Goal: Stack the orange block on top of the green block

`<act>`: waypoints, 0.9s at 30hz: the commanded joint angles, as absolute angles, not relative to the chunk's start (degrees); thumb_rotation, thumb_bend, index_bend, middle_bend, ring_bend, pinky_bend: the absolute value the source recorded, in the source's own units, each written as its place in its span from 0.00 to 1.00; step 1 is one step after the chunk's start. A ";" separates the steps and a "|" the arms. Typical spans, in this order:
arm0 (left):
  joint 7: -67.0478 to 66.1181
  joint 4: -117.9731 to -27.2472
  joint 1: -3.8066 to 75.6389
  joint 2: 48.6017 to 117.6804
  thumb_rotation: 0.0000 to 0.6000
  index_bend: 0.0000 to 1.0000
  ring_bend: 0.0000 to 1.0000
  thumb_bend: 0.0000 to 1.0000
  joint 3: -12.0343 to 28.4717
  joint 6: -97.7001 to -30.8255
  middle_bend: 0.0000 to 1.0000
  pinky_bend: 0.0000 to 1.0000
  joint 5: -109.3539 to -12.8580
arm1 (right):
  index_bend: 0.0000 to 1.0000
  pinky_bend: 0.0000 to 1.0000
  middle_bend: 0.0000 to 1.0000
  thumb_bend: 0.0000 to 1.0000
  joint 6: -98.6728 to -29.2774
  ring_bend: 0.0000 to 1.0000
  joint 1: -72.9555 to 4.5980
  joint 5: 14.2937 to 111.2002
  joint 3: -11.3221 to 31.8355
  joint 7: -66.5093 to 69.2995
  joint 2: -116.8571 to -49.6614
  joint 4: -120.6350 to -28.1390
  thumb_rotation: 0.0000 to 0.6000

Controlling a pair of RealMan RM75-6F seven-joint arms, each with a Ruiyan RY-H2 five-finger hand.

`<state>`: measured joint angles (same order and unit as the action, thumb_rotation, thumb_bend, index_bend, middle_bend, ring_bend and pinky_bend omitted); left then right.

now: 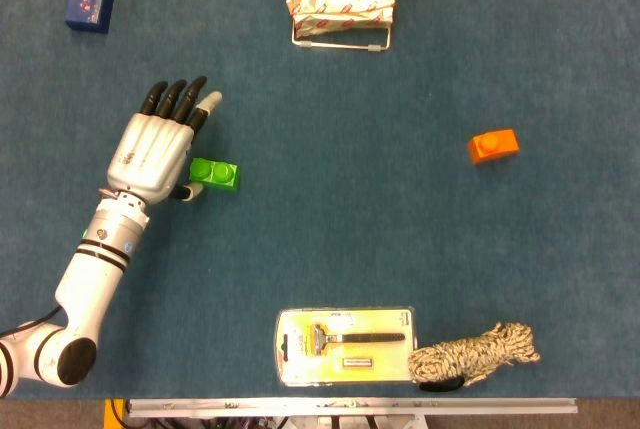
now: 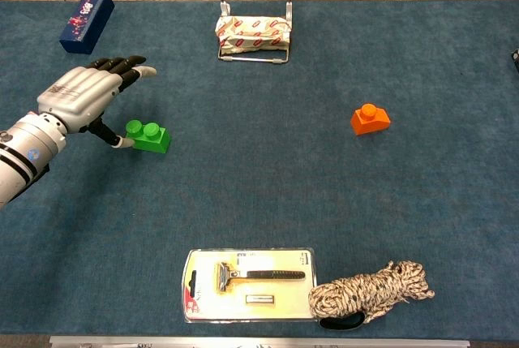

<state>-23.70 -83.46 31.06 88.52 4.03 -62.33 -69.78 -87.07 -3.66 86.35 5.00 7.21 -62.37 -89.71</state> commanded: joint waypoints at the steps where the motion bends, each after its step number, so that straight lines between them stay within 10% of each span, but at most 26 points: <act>1: -24.18 -84.64 31.47 87.94 1.00 0.15 0.00 0.09 4.21 -61.43 0.00 0.06 -69.28 | 0.27 0.34 0.32 0.25 -87.02 0.15 -3.68 86.32 4.99 7.16 -62.37 -89.72 1.00; 27: -26.21 -86.62 35.54 86.82 1.00 0.50 0.00 0.17 4.89 -54.05 0.00 0.06 -61.76 | 0.27 0.34 0.32 0.25 -86.82 0.15 -3.68 86.07 5.07 7.33 -62.33 -89.56 1.00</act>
